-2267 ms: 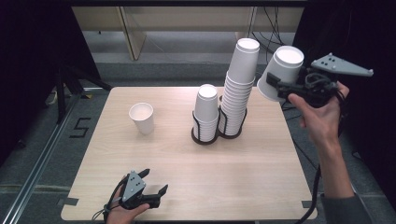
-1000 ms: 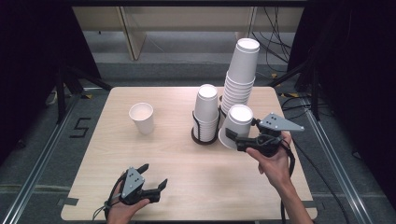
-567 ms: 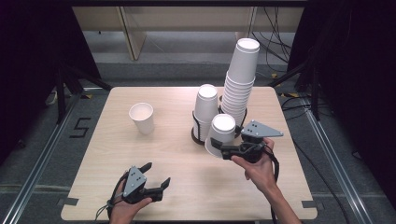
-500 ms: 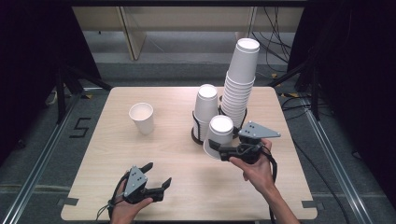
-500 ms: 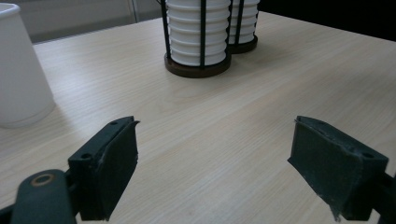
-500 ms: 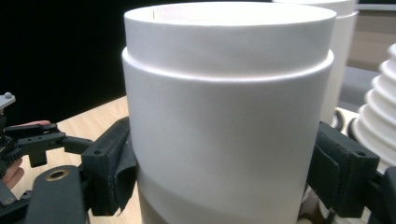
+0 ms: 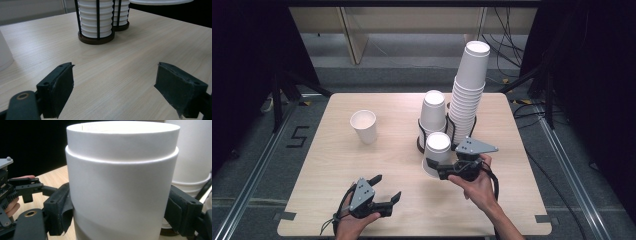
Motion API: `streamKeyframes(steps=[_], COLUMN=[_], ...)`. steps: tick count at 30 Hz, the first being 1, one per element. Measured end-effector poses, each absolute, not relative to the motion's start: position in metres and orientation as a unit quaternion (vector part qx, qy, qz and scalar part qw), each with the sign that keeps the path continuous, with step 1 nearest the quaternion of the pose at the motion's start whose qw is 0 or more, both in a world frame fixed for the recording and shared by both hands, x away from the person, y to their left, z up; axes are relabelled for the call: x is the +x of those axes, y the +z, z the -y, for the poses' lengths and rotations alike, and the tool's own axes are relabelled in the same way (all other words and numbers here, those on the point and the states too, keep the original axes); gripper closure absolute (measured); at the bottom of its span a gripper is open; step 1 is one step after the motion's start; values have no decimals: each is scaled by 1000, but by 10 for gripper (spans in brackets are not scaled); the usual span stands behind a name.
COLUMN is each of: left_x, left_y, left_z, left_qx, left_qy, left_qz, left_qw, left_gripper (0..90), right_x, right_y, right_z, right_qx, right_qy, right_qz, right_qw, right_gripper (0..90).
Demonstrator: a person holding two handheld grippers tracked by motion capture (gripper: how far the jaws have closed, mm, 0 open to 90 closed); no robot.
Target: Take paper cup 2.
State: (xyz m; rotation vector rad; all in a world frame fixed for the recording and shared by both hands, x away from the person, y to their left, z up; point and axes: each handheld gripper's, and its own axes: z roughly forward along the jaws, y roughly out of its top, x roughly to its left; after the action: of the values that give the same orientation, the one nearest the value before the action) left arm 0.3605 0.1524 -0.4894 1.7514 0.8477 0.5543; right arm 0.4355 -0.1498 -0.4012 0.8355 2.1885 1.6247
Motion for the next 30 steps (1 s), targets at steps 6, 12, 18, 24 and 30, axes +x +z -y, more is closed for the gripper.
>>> streamKeyframes(steps=[6, 12, 18, 24, 30], left_x=[361, 360, 360, 358, 358], left_y=[-489, -488, -488, -487, -488], left_z=[-152, -152, -150, -147, -144], left_qx=[732, 727, 726, 725, 725], left_qy=[230, 224, 218, 208, 203], left_qz=[-356, -351, -344, -328, -322], left_qw=[534, 546, 555, 569, 574], left_gripper=[145, 144, 145, 145, 144], right_x=[433, 432, 431, 429, 427], right_y=[-406, -411, -416, -421, -424], right_z=[143, 134, 125, 113, 105], right_qx=[284, 272, 268, 256, 248], right_qy=[558, 561, 560, 558, 558], right_qz=[-768, -770, -774, -779, -782], right_qw=[137, 136, 120, 126, 121], right_gripper=[200, 200, 200, 200, 201])
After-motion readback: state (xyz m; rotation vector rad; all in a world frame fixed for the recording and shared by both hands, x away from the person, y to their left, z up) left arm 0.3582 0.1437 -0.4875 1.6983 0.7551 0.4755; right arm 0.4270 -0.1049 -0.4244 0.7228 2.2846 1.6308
